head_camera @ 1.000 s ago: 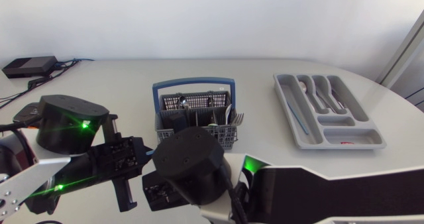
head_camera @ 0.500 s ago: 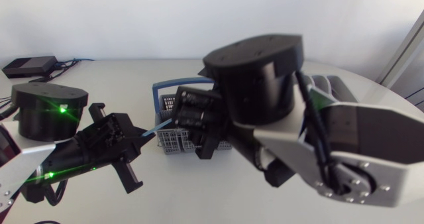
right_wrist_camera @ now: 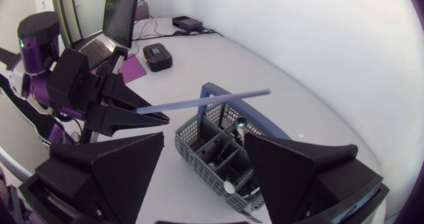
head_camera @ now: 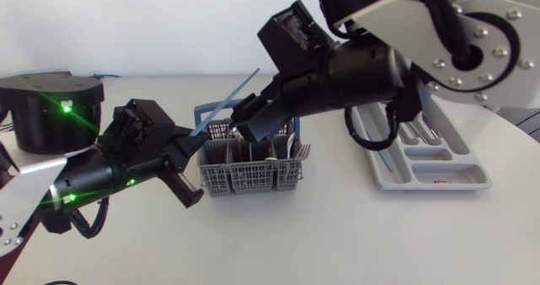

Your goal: Unload the cutlery basket into the drawer organizer.

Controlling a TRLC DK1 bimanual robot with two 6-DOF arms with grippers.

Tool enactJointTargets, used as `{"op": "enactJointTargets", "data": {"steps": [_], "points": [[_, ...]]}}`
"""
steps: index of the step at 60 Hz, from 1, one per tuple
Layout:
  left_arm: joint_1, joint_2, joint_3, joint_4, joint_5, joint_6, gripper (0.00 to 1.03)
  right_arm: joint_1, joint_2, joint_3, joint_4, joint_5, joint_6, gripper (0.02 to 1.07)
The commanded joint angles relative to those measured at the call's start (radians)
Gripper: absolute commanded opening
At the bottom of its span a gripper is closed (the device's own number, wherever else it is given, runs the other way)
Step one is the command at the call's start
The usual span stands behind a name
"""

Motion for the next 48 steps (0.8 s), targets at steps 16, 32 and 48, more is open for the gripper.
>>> {"op": "enactJointTargets", "data": {"steps": [16,32,48], "points": [[-0.013,0.086,0.06,0.152,-0.035,-0.174,0.03,-0.072,0.128,0.118,0.011,-0.316,0.218,0.78],[-0.06,0.148,0.052,0.269,-0.099,-0.193,0.03,-0.169,0.232,0.173,0.055,-0.542,0.352,0.61],[-0.066,0.184,0.054,0.322,-0.122,-0.201,0.03,-0.204,0.284,0.23,0.106,-0.643,0.445,0.48]]}}
